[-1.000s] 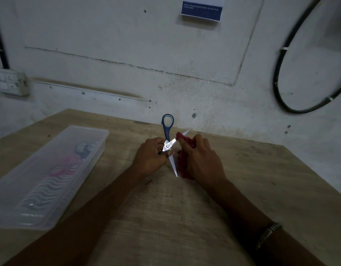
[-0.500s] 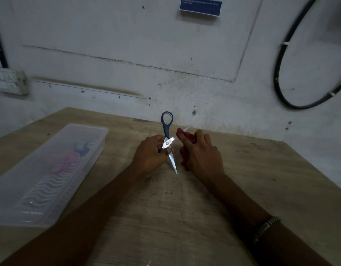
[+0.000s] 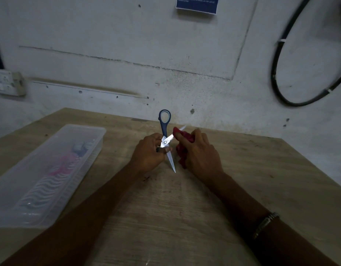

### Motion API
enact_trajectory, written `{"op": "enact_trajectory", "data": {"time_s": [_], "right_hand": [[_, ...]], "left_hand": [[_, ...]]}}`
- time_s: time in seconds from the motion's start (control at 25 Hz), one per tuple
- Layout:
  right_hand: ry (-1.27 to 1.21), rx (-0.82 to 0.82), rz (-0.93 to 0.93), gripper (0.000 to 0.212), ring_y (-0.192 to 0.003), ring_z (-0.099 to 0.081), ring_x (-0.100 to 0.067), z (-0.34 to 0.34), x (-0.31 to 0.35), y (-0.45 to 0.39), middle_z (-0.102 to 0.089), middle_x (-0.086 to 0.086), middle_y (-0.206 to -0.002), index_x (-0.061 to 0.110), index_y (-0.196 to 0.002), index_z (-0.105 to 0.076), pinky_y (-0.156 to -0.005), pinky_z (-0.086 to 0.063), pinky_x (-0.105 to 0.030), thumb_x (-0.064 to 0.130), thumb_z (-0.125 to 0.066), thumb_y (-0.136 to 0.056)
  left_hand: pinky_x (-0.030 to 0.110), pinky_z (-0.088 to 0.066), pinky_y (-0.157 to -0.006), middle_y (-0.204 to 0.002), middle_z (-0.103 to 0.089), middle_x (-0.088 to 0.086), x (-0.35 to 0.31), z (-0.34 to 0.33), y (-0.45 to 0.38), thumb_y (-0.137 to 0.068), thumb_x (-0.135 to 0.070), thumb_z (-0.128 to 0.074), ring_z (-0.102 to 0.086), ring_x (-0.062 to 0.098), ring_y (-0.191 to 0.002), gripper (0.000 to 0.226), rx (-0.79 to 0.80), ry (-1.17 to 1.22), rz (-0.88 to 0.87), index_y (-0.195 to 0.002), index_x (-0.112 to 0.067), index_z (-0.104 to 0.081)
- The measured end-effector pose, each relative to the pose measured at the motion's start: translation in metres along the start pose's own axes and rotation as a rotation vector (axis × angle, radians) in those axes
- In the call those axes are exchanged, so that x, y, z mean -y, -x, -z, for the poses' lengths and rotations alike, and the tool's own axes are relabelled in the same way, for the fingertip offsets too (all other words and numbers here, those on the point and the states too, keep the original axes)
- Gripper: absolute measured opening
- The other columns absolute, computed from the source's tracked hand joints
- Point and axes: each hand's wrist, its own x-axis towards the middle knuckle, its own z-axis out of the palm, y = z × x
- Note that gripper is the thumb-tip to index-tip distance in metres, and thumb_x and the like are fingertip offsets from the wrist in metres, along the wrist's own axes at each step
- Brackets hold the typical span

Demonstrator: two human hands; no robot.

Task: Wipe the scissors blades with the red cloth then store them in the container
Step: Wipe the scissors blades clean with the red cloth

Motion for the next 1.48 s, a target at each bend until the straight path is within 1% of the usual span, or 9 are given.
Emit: {"op": "enact_trajectory", "data": {"time_s": [0.2, 0.4, 0.56, 0.8, 1.0, 1.12, 1.24, 1.36, 1.48], "right_hand": [[-0.098, -0.031, -0.091, 0.095, -0.114, -0.048, -0.027, 0.001, -0.003, -0.006, -0.044, -0.011, -0.131, 0.039, -0.16, -0.019, -0.073, -0.053, -0.036, 0.042, -0.077, -0.084], [-0.046, 0.008, 0.173, 0.072, -0.097, -0.046, -0.019, -0.001, 0.009, 0.01, -0.044, -0.004, -0.113, 0.046, -0.157, -0.023, -0.067, -0.038, -0.03, 0.04, -0.06, -0.096], [0.044, -0.091, 0.095, 0.068, -0.096, -0.047, -0.021, -0.002, 0.005, 0.007, -0.044, -0.004, -0.112, 0.051, -0.154, -0.026, -0.063, -0.045, -0.031, 0.045, -0.06, -0.095], [-0.015, -0.026, -0.142, 0.085, -0.113, -0.048, -0.025, 0.007, -0.012, -0.006, -0.041, -0.008, -0.127, 0.046, -0.155, -0.027, -0.072, -0.053, -0.034, 0.05, -0.074, -0.084], [-0.01, -0.007, 0.146, 0.061, -0.1, -0.047, -0.02, 0.006, 0.009, 0.015, -0.043, -0.004, -0.115, 0.045, -0.153, -0.035, -0.069, -0.036, -0.03, 0.041, -0.058, -0.097], [-0.011, -0.046, 0.071, 0.066, -0.102, -0.048, -0.023, 0.004, 0.001, 0.009, -0.044, -0.005, -0.116, 0.051, -0.15, -0.036, -0.068, -0.043, -0.032, 0.047, -0.065, -0.091], [-0.008, -0.012, -0.073, 0.083, -0.108, -0.048, -0.024, 0.002, -0.011, -0.005, -0.042, -0.006, -0.125, 0.057, -0.151, -0.027, -0.074, -0.056, -0.038, 0.059, -0.073, -0.082], [-0.143, -0.001, -0.179, 0.074, -0.114, -0.048, -0.026, 0.005, -0.022, -0.015, -0.042, -0.007, -0.129, 0.054, -0.151, -0.031, -0.078, -0.057, -0.041, 0.048, -0.07, -0.089], [-0.209, -0.037, -0.106, 0.065, -0.107, -0.051, -0.024, 0.006, -0.019, -0.009, -0.046, -0.008, -0.123, 0.049, -0.153, -0.034, -0.078, -0.056, -0.039, 0.044, -0.063, -0.095]], "left_hand": [[0.023, -0.055, -0.079, -0.105, -0.07, -0.009, -0.002, 0.001, 0.001, -0.09, -0.02, -0.077, -0.07, 0.011, -0.093, 0.032, 0.009, -0.016, 0.003, -0.12, -0.015, -0.068], [0.03, -0.059, -0.083, -0.104, -0.077, -0.004, 0.001, 0.002, 0.0, -0.088, -0.015, -0.074, -0.074, 0.011, -0.095, 0.025, 0.01, 0.02, 0.015, -0.113, -0.019, -0.071], [0.034, -0.059, -0.09, -0.107, -0.077, -0.005, 0.0, 0.002, 0.001, -0.089, -0.016, -0.074, -0.073, 0.01, -0.097, 0.026, 0.015, 0.005, -0.016, -0.115, -0.017, -0.07], [0.042, -0.06, -0.088, -0.105, -0.079, -0.003, 0.0, 0.003, 0.001, -0.088, -0.021, -0.074, -0.075, 0.013, -0.094, 0.024, 0.033, -0.01, 0.01, -0.112, -0.017, -0.069], [0.03, -0.056, -0.09, -0.105, -0.072, -0.011, -0.004, 0.002, 0.003, -0.09, -0.015, -0.074, -0.071, 0.01, -0.099, 0.025, 0.027, 0.0, -0.003, -0.113, -0.023, -0.066], [0.034, -0.056, -0.094, -0.116, -0.074, -0.001, -0.003, 0.001, 0.003, -0.092, -0.017, -0.073, -0.07, 0.014, -0.105, 0.032, 0.037, -0.015, -0.008, -0.123, -0.014, -0.066], [0.038, -0.059, -0.088, -0.111, -0.077, 0.0, 0.0, 0.001, 0.001, -0.092, -0.018, -0.073, -0.072, 0.016, -0.099, 0.026, 0.04, -0.026, -0.017, -0.117, -0.015, -0.067], [0.028, -0.056, -0.079, -0.107, -0.077, 0.0, 0.0, 0.0, 0.0, -0.092, -0.02, -0.073, -0.072, 0.013, -0.092, 0.024, 0.035, -0.059, 0.01, -0.115, -0.016, -0.069], [0.04, -0.06, -0.088, -0.108, -0.077, -0.001, 0.0, 0.0, -0.003, -0.091, -0.021, -0.073, -0.073, 0.015, -0.094, 0.026, 0.044, -0.039, 0.036, -0.116, -0.017, -0.068]]}}
